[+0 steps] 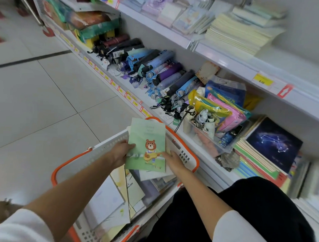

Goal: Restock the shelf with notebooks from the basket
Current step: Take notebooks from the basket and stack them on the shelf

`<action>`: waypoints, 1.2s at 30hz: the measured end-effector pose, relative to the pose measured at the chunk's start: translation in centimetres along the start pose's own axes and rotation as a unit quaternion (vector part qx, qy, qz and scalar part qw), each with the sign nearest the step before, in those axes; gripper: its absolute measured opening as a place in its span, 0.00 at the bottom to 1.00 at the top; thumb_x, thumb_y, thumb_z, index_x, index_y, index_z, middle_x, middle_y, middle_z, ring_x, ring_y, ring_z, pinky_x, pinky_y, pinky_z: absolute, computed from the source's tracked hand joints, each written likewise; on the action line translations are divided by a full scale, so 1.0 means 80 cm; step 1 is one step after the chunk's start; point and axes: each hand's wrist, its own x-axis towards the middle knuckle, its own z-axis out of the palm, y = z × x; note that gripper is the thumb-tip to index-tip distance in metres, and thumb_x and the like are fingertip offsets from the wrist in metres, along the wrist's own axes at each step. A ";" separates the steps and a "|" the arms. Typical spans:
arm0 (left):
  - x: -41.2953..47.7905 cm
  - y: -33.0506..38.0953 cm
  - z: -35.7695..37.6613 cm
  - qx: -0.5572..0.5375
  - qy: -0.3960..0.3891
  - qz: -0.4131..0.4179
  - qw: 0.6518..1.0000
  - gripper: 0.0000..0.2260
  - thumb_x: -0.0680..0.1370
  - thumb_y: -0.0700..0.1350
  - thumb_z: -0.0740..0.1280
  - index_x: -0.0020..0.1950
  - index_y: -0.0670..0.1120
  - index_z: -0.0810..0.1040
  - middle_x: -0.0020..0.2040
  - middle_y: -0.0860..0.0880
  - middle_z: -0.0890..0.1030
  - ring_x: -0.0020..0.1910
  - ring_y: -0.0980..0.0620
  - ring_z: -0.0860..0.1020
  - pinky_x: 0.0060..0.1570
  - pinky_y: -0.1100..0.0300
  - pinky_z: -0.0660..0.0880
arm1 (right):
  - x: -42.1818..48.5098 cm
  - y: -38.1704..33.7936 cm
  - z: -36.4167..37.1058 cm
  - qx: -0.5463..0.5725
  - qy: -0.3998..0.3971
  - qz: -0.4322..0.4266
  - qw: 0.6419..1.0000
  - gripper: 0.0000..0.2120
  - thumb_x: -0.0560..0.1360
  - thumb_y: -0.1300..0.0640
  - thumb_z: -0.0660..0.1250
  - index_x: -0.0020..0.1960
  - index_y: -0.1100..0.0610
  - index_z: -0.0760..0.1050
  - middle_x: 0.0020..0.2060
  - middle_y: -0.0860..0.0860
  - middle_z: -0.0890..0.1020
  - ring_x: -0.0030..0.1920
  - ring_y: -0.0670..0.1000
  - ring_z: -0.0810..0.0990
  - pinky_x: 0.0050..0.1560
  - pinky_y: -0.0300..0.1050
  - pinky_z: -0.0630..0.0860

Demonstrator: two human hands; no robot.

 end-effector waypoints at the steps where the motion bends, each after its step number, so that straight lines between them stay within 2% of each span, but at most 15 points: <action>1: -0.005 0.006 0.002 -0.005 -0.009 0.005 1.000 0.13 0.81 0.35 0.58 0.64 0.35 0.73 0.60 0.37 0.79 0.51 0.39 0.80 0.43 0.48 0.81 | 0.001 0.000 -0.002 0.018 -0.003 -0.002 1.000 0.15 0.81 0.50 0.58 0.61 0.59 0.71 0.52 0.51 0.79 0.55 0.52 0.78 0.53 0.45 0.72; 3: -0.018 0.018 0.013 -0.024 -0.029 0.029 0.999 0.12 0.81 0.35 0.58 0.63 0.38 0.74 0.58 0.38 0.80 0.50 0.40 0.80 0.40 0.48 0.82 | -0.003 -0.004 -0.005 0.048 0.009 -0.009 0.999 0.17 0.80 0.49 0.61 0.61 0.60 0.73 0.50 0.53 0.81 0.51 0.53 0.80 0.52 0.48 0.77; 5: -0.028 0.028 0.030 -0.022 -0.037 0.070 0.997 0.13 0.79 0.31 0.58 0.61 0.40 0.75 0.55 0.39 0.81 0.49 0.40 0.81 0.42 0.45 0.81 | -0.004 -0.006 -0.010 0.061 0.013 -0.034 0.997 0.15 0.79 0.53 0.63 0.62 0.59 0.74 0.55 0.56 0.81 0.54 0.57 0.80 0.58 0.54 0.77; 6: -0.032 0.034 0.040 -0.006 -0.037 0.095 0.995 0.15 0.77 0.29 0.59 0.61 0.40 0.74 0.55 0.39 0.81 0.50 0.39 0.81 0.44 0.42 0.80 | -0.012 -0.014 -0.016 0.061 0.011 -0.052 0.997 0.13 0.79 0.56 0.63 0.62 0.57 0.74 0.56 0.55 0.81 0.55 0.57 0.80 0.59 0.54 0.76; 9: -0.038 0.050 0.069 0.041 -0.027 0.152 0.987 0.20 0.73 0.25 0.61 0.63 0.39 0.74 0.56 0.38 0.81 0.53 0.38 0.81 0.49 0.39 0.78 | -0.035 -0.038 -0.043 0.063 0.031 -0.099 0.993 0.14 0.79 0.64 0.59 0.59 0.50 0.75 0.53 0.51 0.82 0.51 0.53 0.81 0.53 0.48 0.76; 13: -0.055 0.084 0.112 0.043 -0.035 0.185 0.981 0.24 0.68 0.24 0.63 0.61 0.40 0.75 0.56 0.39 0.82 0.52 0.37 0.80 0.51 0.33 0.76 | -0.062 -0.066 -0.099 0.079 0.070 -0.126 0.986 0.16 0.77 0.69 0.59 0.59 0.53 0.75 0.54 0.56 0.82 0.48 0.59 0.83 0.48 0.56 0.79; 16: -0.081 0.115 0.158 0.034 -0.047 0.209 0.976 0.22 0.69 0.26 0.64 0.60 0.40 0.75 0.56 0.41 0.81 0.52 0.38 0.80 0.50 0.38 0.77 | -0.096 -0.096 -0.148 0.082 0.107 -0.167 0.977 0.17 0.77 0.71 0.60 0.59 0.54 0.75 0.54 0.54 0.81 0.42 0.51 0.81 0.41 0.43 0.79; 18: -0.107 0.131 0.197 0.038 -0.073 0.224 0.971 0.17 0.71 0.28 0.65 0.56 0.43 0.76 0.55 0.43 0.82 0.52 0.40 0.80 0.50 0.40 0.78 | -0.121 -0.111 -0.186 0.104 0.146 -0.189 0.966 0.19 0.77 0.71 0.60 0.63 0.55 0.75 0.54 0.52 0.81 0.45 0.52 0.81 0.42 0.43 0.78; 21: -0.143 0.147 0.262 0.064 -0.143 0.240 0.958 0.12 0.75 0.31 0.64 0.50 0.48 0.76 0.49 0.47 0.82 0.46 0.46 0.80 0.47 0.50 0.78 | -0.161 -0.122 -0.245 0.147 0.214 -0.216 0.941 0.20 0.77 0.71 0.60 0.62 0.54 0.77 0.51 0.50 0.82 0.46 0.51 0.82 0.39 0.40 0.77; 22: -0.152 0.151 0.284 0.082 -0.173 0.234 0.953 0.12 0.77 0.33 0.63 0.53 0.48 0.76 0.49 0.48 0.82 0.46 0.47 0.80 0.47 0.51 0.78 | -0.174 -0.124 -0.265 0.167 0.234 -0.225 0.931 0.20 0.76 0.72 0.60 0.60 0.53 0.78 0.50 0.50 0.82 0.45 0.49 0.82 0.38 0.39 0.76; 26: -0.186 0.168 0.376 0.150 -0.264 0.219 0.927 0.17 0.77 0.34 0.60 0.65 0.45 0.73 0.60 0.44 0.80 0.58 0.42 0.79 0.55 0.42 0.77 | -0.226 -0.120 -0.347 0.243 0.311 -0.250 0.884 0.20 0.76 0.73 0.58 0.47 0.49 0.78 0.43 0.47 0.83 0.40 0.46 0.82 0.37 0.36 0.78; 28: -0.206 0.174 0.426 0.174 -0.286 0.237 0.912 0.17 0.78 0.33 0.61 0.66 0.42 0.71 0.61 0.43 0.79 0.56 0.42 0.79 0.52 0.46 0.79 | -0.248 -0.111 -0.388 0.267 0.349 -0.249 0.863 0.22 0.76 0.73 0.57 0.44 0.47 0.78 0.41 0.46 0.83 0.41 0.47 0.82 0.40 0.40 0.80; 32: -0.238 0.175 0.523 0.217 -0.343 0.249 0.880 0.20 0.77 0.29 0.62 0.68 0.39 0.71 0.61 0.41 0.78 0.50 0.46 0.80 0.38 0.56 0.82 | -0.283 -0.080 -0.466 0.291 0.435 -0.240 0.818 0.18 0.76 0.73 0.57 0.49 0.52 0.78 0.45 0.49 0.83 0.42 0.48 0.82 0.38 0.37 0.78; 34: -0.251 0.175 0.567 0.228 -0.363 0.261 0.865 0.21 0.76 0.27 0.60 0.68 0.40 0.71 0.60 0.41 0.79 0.48 0.49 0.80 0.37 0.60 0.82 | -0.298 -0.064 -0.503 0.303 0.470 -0.237 0.794 0.19 0.74 0.74 0.57 0.51 0.53 0.79 0.47 0.51 0.83 0.43 0.49 0.81 0.40 0.37 0.77; 36: -0.269 0.174 0.607 0.228 -0.389 0.264 0.853 0.21 0.76 0.25 0.58 0.66 0.41 0.72 0.58 0.43 0.80 0.47 0.50 0.80 0.40 0.58 0.82 | -0.311 -0.049 -0.538 0.320 0.502 -0.226 0.771 0.20 0.73 0.73 0.58 0.48 0.52 0.79 0.46 0.50 0.83 0.43 0.49 0.81 0.43 0.40 0.77</action>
